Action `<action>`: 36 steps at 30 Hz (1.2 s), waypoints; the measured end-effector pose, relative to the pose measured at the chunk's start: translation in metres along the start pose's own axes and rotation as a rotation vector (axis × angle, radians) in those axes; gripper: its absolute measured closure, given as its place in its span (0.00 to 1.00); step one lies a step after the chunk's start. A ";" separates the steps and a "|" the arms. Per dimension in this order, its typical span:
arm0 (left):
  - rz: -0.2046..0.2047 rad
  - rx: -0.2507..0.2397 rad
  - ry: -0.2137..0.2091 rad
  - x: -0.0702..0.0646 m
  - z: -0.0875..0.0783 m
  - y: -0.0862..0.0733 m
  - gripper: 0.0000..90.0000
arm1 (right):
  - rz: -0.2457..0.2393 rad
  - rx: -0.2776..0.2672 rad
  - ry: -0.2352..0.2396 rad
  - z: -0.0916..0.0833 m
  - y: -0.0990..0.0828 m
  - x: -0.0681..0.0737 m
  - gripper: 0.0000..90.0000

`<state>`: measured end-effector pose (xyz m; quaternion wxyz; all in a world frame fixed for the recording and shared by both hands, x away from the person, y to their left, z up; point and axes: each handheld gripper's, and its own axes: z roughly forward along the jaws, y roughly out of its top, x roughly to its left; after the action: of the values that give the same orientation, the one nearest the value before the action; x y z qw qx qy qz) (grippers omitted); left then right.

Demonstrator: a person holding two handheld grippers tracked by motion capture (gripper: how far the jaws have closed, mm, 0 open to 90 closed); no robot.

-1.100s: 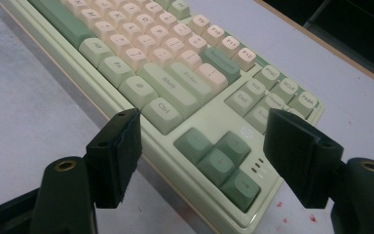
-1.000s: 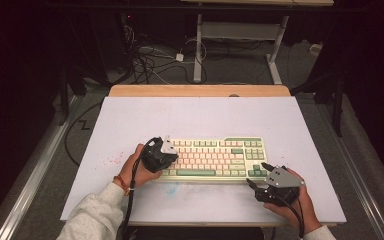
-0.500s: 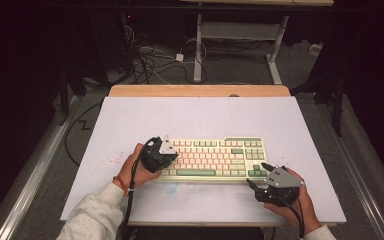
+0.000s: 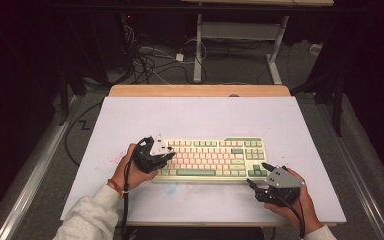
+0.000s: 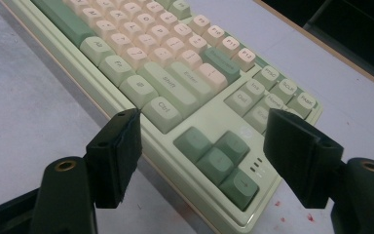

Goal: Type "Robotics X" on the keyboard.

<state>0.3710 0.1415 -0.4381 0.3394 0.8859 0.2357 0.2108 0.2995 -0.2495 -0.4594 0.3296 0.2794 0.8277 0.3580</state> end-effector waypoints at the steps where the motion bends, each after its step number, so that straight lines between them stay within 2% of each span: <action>1: 0.001 -0.004 0.011 0.001 -0.002 -0.003 0.78 | -0.002 -0.001 0.001 0.000 0.000 0.000 0.34; 6: -0.019 -0.033 0.042 0.003 -0.009 -0.011 0.69 | -0.002 -0.001 0.001 0.000 0.000 0.000 0.34; 9: -0.023 -0.048 0.076 0.003 -0.012 -0.014 0.59 | -0.003 -0.001 0.001 0.000 0.000 0.001 0.34; 10: -0.031 -0.048 0.070 0.002 -0.012 -0.015 0.55 | -0.004 -0.002 0.001 0.000 0.000 0.001 0.34; 12: -0.035 -0.059 0.097 0.000 -0.013 -0.017 0.47 | -0.005 -0.001 0.002 0.000 0.000 0.001 0.34; 13: -0.035 -0.063 0.093 -0.001 -0.014 -0.019 0.43 | -0.005 -0.001 0.002 0.000 0.000 0.001 0.34; 15: -0.031 -0.075 0.111 -0.004 -0.015 -0.021 0.33 | -0.005 -0.001 0.003 0.000 0.000 0.001 0.34; 18: -0.027 -0.088 0.122 -0.006 -0.017 -0.026 0.24 | -0.006 -0.003 0.004 -0.001 0.001 0.001 0.34; 20: -0.036 -0.101 0.128 -0.008 -0.019 -0.030 0.24 | -0.002 -0.005 0.004 -0.001 0.001 0.001 0.34; 26: -0.035 -0.091 0.144 -0.011 -0.023 -0.042 0.21 | 0.004 -0.008 0.009 -0.001 0.001 0.001 0.34; 27: -0.042 -0.093 0.136 -0.011 -0.024 -0.044 0.21 | 0.005 -0.009 0.010 -0.001 0.001 0.001 0.34; 30: -0.041 -0.083 0.149 -0.012 -0.026 -0.050 0.21 | 0.009 -0.010 0.013 -0.001 0.001 0.001 0.34; 33: -0.057 -0.074 0.143 -0.013 -0.028 -0.056 0.21 | 0.013 -0.012 0.014 -0.001 0.001 0.001 0.33; 36: -0.054 -0.057 0.140 -0.015 -0.030 -0.062 0.21 | 0.016 -0.015 0.013 -0.001 0.001 0.001 0.33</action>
<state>0.3263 0.1889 -0.4646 0.3529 0.8522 0.2766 0.2695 0.2985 -0.2489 -0.4581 0.3233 0.2812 0.8249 0.3687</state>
